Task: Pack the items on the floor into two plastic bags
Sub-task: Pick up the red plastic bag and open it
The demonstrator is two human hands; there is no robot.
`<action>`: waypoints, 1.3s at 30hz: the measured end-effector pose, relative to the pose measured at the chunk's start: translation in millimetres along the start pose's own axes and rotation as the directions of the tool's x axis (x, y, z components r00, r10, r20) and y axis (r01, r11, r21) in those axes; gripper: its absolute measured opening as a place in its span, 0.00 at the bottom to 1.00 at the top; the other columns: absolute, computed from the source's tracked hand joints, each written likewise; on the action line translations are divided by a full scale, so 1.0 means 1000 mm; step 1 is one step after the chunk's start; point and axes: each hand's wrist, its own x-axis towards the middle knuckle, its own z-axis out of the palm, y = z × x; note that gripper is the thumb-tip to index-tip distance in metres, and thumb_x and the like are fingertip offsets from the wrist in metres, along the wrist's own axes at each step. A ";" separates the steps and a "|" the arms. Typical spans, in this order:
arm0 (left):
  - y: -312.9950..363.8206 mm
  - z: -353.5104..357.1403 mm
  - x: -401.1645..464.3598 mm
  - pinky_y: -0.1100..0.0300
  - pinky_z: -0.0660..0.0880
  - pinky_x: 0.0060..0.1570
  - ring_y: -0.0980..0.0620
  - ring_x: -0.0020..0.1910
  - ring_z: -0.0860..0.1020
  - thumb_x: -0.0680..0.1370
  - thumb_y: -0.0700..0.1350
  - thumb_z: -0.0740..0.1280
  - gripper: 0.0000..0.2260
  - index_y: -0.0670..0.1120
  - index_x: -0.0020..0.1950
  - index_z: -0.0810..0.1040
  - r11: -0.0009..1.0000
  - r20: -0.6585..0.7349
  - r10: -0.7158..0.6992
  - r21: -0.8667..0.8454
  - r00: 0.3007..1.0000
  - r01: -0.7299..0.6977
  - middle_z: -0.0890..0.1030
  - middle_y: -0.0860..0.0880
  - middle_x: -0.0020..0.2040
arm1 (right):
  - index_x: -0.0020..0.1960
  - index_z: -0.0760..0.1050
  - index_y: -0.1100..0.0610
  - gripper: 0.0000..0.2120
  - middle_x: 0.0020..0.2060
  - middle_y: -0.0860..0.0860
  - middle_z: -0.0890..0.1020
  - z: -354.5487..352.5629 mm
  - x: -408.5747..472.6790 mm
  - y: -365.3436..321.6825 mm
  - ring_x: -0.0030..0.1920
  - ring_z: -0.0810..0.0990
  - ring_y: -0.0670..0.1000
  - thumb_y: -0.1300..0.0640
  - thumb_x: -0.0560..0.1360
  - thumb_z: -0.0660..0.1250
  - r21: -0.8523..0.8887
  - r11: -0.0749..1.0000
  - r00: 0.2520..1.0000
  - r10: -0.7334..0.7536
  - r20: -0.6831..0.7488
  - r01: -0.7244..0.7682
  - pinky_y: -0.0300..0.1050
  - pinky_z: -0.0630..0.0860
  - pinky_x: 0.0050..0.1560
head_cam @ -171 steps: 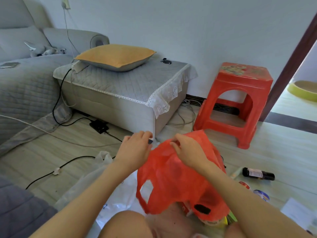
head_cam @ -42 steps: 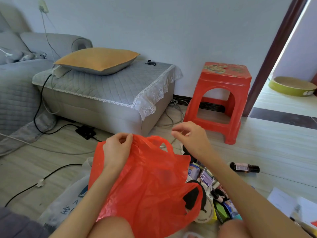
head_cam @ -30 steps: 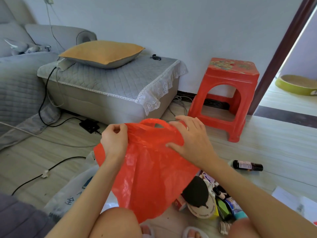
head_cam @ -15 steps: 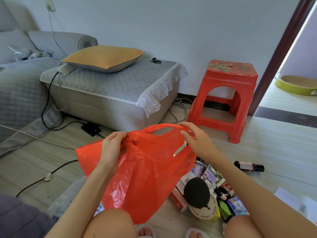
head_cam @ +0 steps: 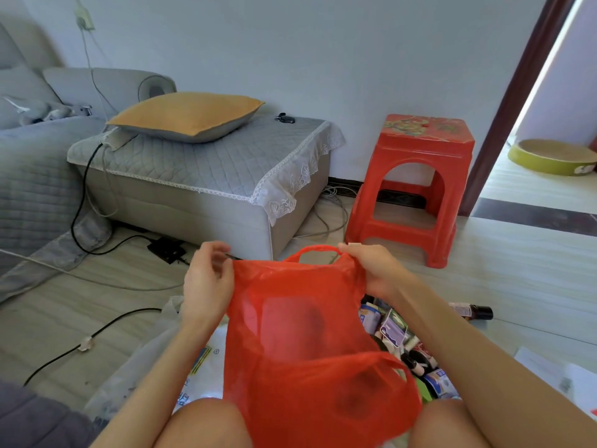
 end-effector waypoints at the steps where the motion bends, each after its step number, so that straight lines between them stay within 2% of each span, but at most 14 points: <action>1: 0.005 -0.001 -0.001 0.52 0.72 0.48 0.49 0.43 0.74 0.76 0.37 0.61 0.05 0.45 0.49 0.73 0.979 -0.019 0.204 0.032 0.979 -0.203 0.75 0.49 0.45 | 0.46 0.71 0.63 0.04 0.25 0.54 0.76 0.001 0.000 -0.001 0.20 0.76 0.47 0.65 0.74 0.66 0.052 0.998 1.000 0.019 -0.019 -0.018 0.38 0.75 0.23; 4: 0.026 0.002 -0.006 0.55 0.68 0.51 0.49 0.50 0.72 0.74 0.48 0.63 0.08 0.48 0.51 0.72 0.671 0.210 0.699 0.136 0.683 -0.729 0.75 0.47 0.50 | 0.39 0.71 0.63 0.07 0.20 0.53 0.75 0.005 -0.001 -0.003 0.19 0.75 0.47 0.65 0.75 0.65 0.097 0.995 0.998 0.037 -0.053 -0.032 0.37 0.74 0.22; 5: 0.030 0.007 -0.008 0.56 0.67 0.52 0.49 0.52 0.71 0.72 0.52 0.63 0.13 0.50 0.54 0.71 0.559 0.321 0.746 0.172 0.583 -0.811 0.74 0.47 0.54 | 0.36 0.70 0.62 0.10 0.19 0.52 0.74 0.007 -0.001 -0.003 0.19 0.74 0.47 0.64 0.75 0.64 0.098 0.994 0.998 0.052 -0.047 -0.047 0.37 0.74 0.23; 7: 0.030 0.015 -0.012 0.55 0.68 0.54 0.49 0.55 0.70 0.68 0.56 0.65 0.22 0.53 0.60 0.68 0.493 0.494 0.690 0.213 0.528 -0.844 0.68 0.48 0.59 | 0.36 0.71 0.61 0.11 0.23 0.53 0.75 0.012 0.000 -0.002 0.21 0.75 0.48 0.62 0.77 0.62 0.119 0.987 0.994 0.111 -0.016 -0.108 0.39 0.75 0.26; 11: 0.021 0.019 -0.018 0.59 0.73 0.48 0.54 0.52 0.72 0.72 0.42 0.69 0.26 0.57 0.62 0.60 0.737 0.620 0.461 0.130 0.634 -0.663 0.62 0.51 0.63 | 0.37 0.73 0.63 0.15 0.23 0.53 0.78 0.019 -0.008 -0.006 0.22 0.77 0.48 0.60 0.80 0.56 0.138 0.959 0.962 0.227 0.149 -0.248 0.39 0.77 0.26; 15: 0.024 0.023 -0.018 0.69 0.69 0.48 0.64 0.45 0.73 0.75 0.32 0.62 0.12 0.45 0.54 0.74 0.913 0.470 0.382 -0.057 0.796 -0.404 0.76 0.54 0.47 | 0.36 0.72 0.63 0.14 0.22 0.53 0.78 0.020 -0.014 -0.007 0.21 0.77 0.47 0.61 0.79 0.58 0.161 0.971 0.976 0.150 0.157 -0.175 0.38 0.76 0.24; 19: 0.022 0.023 -0.011 0.68 0.65 0.38 0.63 0.35 0.75 0.75 0.38 0.66 0.08 0.50 0.40 0.76 0.998 0.222 0.052 -0.031 0.974 -0.046 0.77 0.59 0.34 | 0.54 0.73 0.58 0.16 0.49 0.54 0.76 0.017 -0.021 -0.007 0.44 0.77 0.50 0.47 0.74 0.66 -0.148 0.985 0.988 -0.063 0.143 0.084 0.46 0.74 0.45; 22: 0.016 0.018 -0.007 0.64 0.64 0.42 0.53 0.41 0.75 0.75 0.42 0.66 0.03 0.47 0.42 0.78 0.987 0.069 -0.157 0.035 0.985 0.154 0.77 0.53 0.35 | 0.70 0.64 0.55 0.34 0.66 0.52 0.67 0.023 -0.037 -0.008 0.65 0.69 0.51 0.43 0.70 0.69 -0.590 0.716 0.920 -0.368 0.135 0.373 0.51 0.68 0.66; 26: 0.013 0.016 -0.004 0.61 0.65 0.46 0.51 0.44 0.73 0.75 0.43 0.64 0.04 0.45 0.44 0.77 0.949 -0.054 -0.314 0.017 0.948 0.316 0.76 0.50 0.40 | 0.72 0.58 0.56 0.42 0.67 0.52 0.65 0.036 -0.051 0.009 0.66 0.67 0.51 0.42 0.66 0.73 -0.735 0.483 0.864 -0.413 0.288 0.476 0.48 0.66 0.67; 29: 0.015 0.015 -0.004 0.55 0.71 0.49 0.47 0.44 0.76 0.75 0.42 0.64 0.03 0.45 0.43 0.77 0.933 -0.111 -0.354 -0.107 0.929 0.343 0.77 0.49 0.39 | 0.69 0.61 0.60 0.39 0.63 0.54 0.70 0.044 -0.048 0.028 0.64 0.69 0.52 0.44 0.66 0.73 -0.813 0.367 0.870 -0.382 0.312 0.452 0.42 0.66 0.62; 31: 0.022 0.016 -0.005 0.55 0.72 0.48 0.48 0.42 0.76 0.75 0.42 0.64 0.04 0.47 0.40 0.76 0.936 -0.100 -0.326 -0.172 0.940 0.307 0.78 0.50 0.36 | 0.62 0.68 0.60 0.25 0.56 0.54 0.77 0.046 -0.040 0.029 0.59 0.74 0.53 0.50 0.70 0.71 -0.818 0.347 0.840 -0.471 0.270 0.458 0.41 0.67 0.55; 35: 0.033 0.013 -0.002 0.61 0.69 0.45 0.54 0.40 0.75 0.77 0.41 0.64 0.05 0.46 0.42 0.78 0.942 -0.039 -0.240 -0.252 0.970 0.222 0.78 0.53 0.37 | 0.43 0.81 0.60 0.05 0.36 0.51 0.84 0.035 -0.030 0.003 0.39 0.81 0.44 0.63 0.73 0.66 -0.644 0.527 0.774 -0.610 0.168 0.555 0.42 0.75 0.45; 37: 0.027 0.009 -0.002 0.66 0.71 0.44 0.56 0.40 0.75 0.77 0.41 0.64 0.07 0.46 0.41 0.79 0.947 0.034 -0.207 -0.243 0.978 0.208 0.78 0.52 0.38 | 0.40 0.81 0.62 0.06 0.28 0.48 0.82 0.021 -0.036 -0.012 0.30 0.78 0.39 0.65 0.74 0.66 -0.402 0.775 0.872 -0.456 0.179 0.488 0.34 0.75 0.37; 39: 0.019 0.005 -0.004 0.71 0.72 0.40 0.58 0.37 0.75 0.77 0.40 0.65 0.10 0.48 0.36 0.79 0.899 0.176 -0.256 -0.318 0.951 0.301 0.80 0.53 0.35 | 0.38 0.79 0.63 0.08 0.26 0.50 0.81 0.004 -0.040 -0.021 0.25 0.78 0.44 0.64 0.75 0.64 -0.114 0.965 0.948 -0.201 0.248 0.235 0.35 0.77 0.31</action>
